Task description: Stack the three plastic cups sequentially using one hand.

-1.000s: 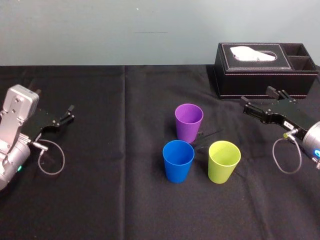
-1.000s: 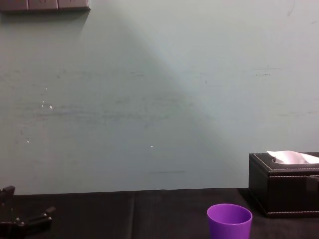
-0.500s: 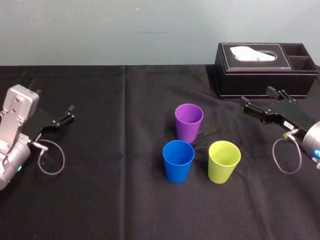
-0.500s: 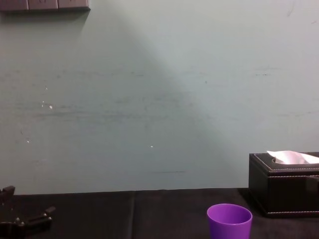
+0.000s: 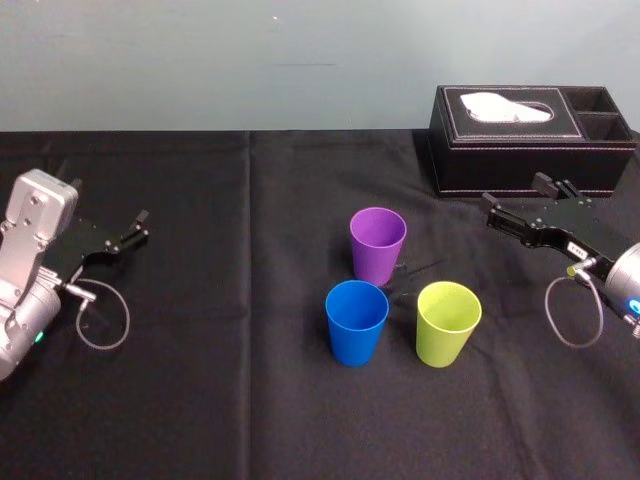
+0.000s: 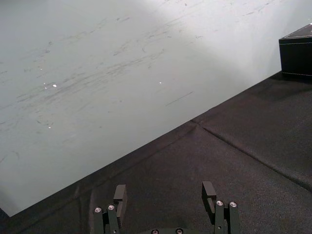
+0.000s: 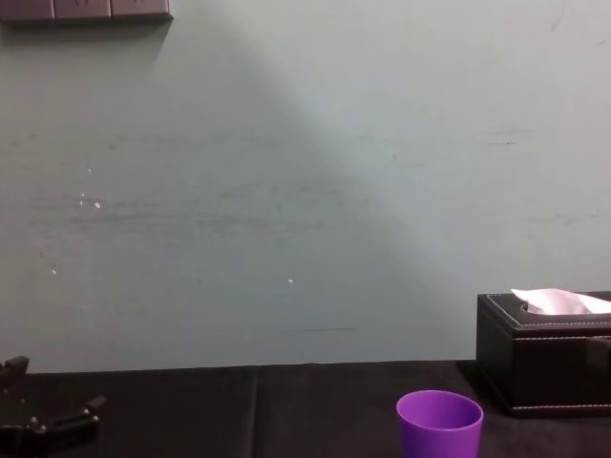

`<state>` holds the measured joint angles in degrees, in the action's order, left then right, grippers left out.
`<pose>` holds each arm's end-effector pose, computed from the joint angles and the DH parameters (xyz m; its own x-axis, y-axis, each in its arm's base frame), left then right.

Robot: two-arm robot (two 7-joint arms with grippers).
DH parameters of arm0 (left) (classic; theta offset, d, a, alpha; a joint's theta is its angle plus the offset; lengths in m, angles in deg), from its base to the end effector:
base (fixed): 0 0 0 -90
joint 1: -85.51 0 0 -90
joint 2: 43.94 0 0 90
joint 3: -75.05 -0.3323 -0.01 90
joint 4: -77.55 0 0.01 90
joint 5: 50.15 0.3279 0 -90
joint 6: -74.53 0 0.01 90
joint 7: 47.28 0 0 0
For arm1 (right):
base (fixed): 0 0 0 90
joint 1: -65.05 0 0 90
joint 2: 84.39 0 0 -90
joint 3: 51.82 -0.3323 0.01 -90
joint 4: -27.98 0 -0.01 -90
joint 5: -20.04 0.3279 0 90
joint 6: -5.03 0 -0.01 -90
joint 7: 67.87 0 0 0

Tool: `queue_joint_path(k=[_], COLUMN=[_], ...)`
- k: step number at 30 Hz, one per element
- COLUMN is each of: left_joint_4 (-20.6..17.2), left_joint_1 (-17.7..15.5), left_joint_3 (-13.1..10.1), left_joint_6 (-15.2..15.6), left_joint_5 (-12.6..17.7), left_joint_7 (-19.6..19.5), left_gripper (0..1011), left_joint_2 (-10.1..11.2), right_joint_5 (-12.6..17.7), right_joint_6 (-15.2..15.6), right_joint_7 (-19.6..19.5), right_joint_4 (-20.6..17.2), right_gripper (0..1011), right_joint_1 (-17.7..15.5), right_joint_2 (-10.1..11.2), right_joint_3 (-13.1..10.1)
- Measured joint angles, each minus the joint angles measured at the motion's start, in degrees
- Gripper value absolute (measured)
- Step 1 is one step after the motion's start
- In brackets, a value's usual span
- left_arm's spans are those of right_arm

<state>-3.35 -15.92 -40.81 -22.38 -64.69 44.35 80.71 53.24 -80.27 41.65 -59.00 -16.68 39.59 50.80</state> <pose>0.3830 0.1017 -0.3400 0.2921 0.8803 0.3739 -0.9553 0.2872 0.0702 0.3840 -0.1384 -0.2895 0.4719 -0.8816 -0.0083 0.8759 0.4699 -0.1090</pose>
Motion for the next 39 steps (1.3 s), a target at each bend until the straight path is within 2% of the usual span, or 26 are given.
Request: queue_joint_path(k=[10,18,27,33,34,37,38,39], left_joint_4=[0.0,0.0,0.0,0.0,0.0,0.0,0.0,0.0], left_joint_1=[0.0,0.0,0.0,0.0,0.0,0.0,0.0,0.0], left_joint_3=[0.0,0.0,0.0,0.0,0.0,0.0,0.0,0.0], left_joint_6=[0.0,0.0,0.0,0.0,0.0,0.0,0.0,0.0], left_joint_5=[0.0,0.0,0.0,0.0,0.0,0.0,0.0,0.0], left_joint_7=[0.0,0.0,0.0,0.0,0.0,0.0,0.0,0.0], left_gripper=[1011,1011,1011,1011,1011,1011,1011,1011], left_joint_2=[0.0,0.0,0.0,0.0,0.0,0.0,0.0,0.0], right_joint_5=[0.0,2.0,4.3,5.0,5.0,5.6,5.9,5.9], right_joint_6=[0.0,-0.2,-1.1,-2.1,-2.1,-2.8,-3.4,-3.4], right_joint_7=[0.1,3.3,6.5,8.6,8.6,9.8,10.7,10.7], right_joint_4=[0.0,-1.7,-7.1,-11.4,-11.4,-13.0,-14.1,-14.1], right_gripper=[1003,1003,1002,1003,1003,1003,1003,1003], right_joint_1=[-0.1,-2.8,-9.4,-16.4,-16.4,-19.7,-22.0,-22.0], right_joint_2=[0.0,0.8,4.8,9.2,9.2,11.1,12.4,12.4], right_joint_3=[-0.1,-2.8,-5.6,-8.5,-8.5,-10.2,-11.4,-11.4])
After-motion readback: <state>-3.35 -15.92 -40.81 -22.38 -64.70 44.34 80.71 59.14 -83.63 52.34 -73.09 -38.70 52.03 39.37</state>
